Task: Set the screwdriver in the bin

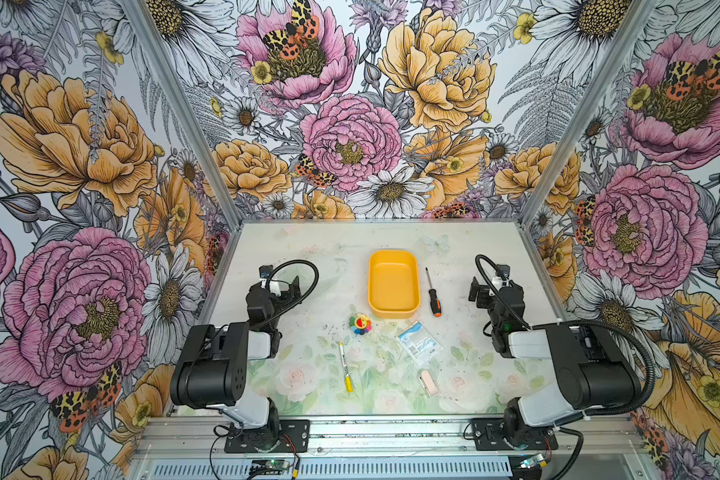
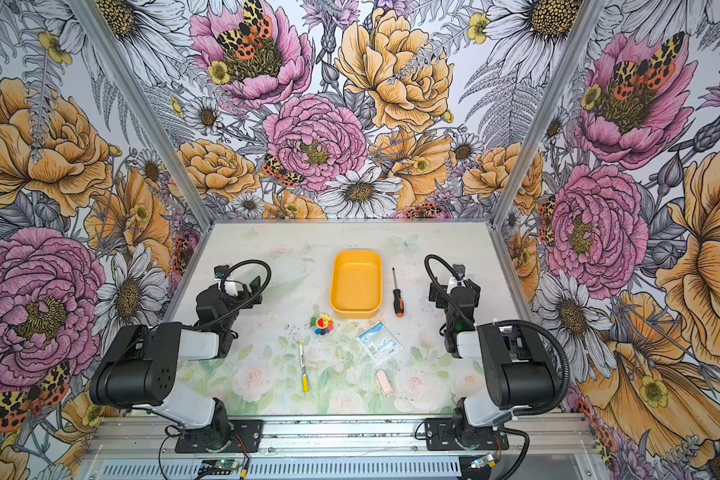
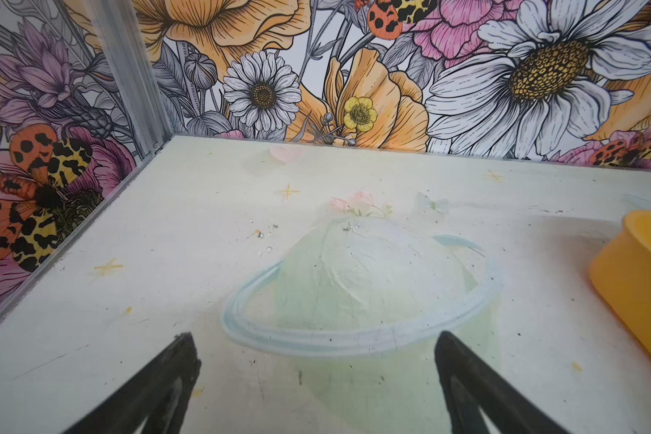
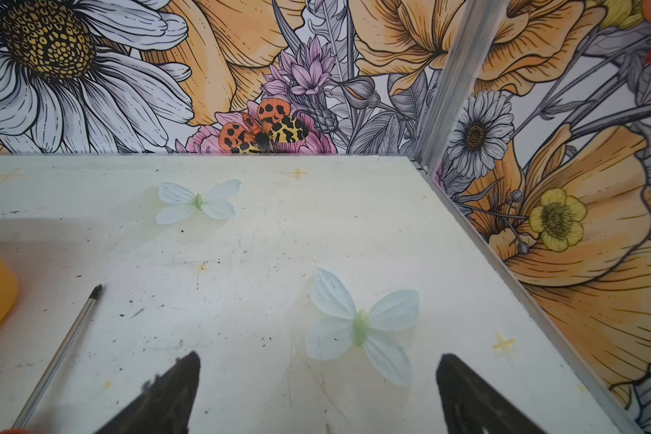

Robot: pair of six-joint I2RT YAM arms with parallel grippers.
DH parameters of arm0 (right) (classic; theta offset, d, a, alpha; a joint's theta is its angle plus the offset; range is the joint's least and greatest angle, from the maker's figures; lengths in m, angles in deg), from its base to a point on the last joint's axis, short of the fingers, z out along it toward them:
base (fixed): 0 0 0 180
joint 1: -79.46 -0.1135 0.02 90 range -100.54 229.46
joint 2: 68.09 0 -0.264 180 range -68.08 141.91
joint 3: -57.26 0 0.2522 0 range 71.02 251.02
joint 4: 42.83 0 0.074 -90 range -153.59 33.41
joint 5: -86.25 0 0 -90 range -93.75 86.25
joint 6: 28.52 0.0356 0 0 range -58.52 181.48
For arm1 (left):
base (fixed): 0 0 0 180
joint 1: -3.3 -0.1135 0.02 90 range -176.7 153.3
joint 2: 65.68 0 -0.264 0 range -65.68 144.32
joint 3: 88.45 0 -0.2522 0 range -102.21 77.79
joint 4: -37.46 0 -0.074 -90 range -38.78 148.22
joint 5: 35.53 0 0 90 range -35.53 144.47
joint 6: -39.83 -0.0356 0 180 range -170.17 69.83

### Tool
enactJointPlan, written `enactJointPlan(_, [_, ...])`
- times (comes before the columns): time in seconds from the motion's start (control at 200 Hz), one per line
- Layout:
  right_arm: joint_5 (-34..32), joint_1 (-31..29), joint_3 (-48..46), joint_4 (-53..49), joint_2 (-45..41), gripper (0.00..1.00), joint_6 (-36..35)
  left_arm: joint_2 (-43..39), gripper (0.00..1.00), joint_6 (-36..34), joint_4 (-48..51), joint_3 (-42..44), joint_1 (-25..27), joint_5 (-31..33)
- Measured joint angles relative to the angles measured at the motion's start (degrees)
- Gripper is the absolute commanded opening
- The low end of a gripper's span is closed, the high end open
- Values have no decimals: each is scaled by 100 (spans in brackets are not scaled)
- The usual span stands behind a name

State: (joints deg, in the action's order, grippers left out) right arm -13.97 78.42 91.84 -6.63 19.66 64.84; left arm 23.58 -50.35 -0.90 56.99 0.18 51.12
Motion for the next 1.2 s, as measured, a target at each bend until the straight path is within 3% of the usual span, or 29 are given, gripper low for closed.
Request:
enactJointPlan(1.036, [79,37,4,0,0,100,2,0,99,-2,11,-7,0,-9])
enactJointPlan(1.201, [17,37,7,-457,-407,100,26,-540,99,-96,931,-260,79,-127])
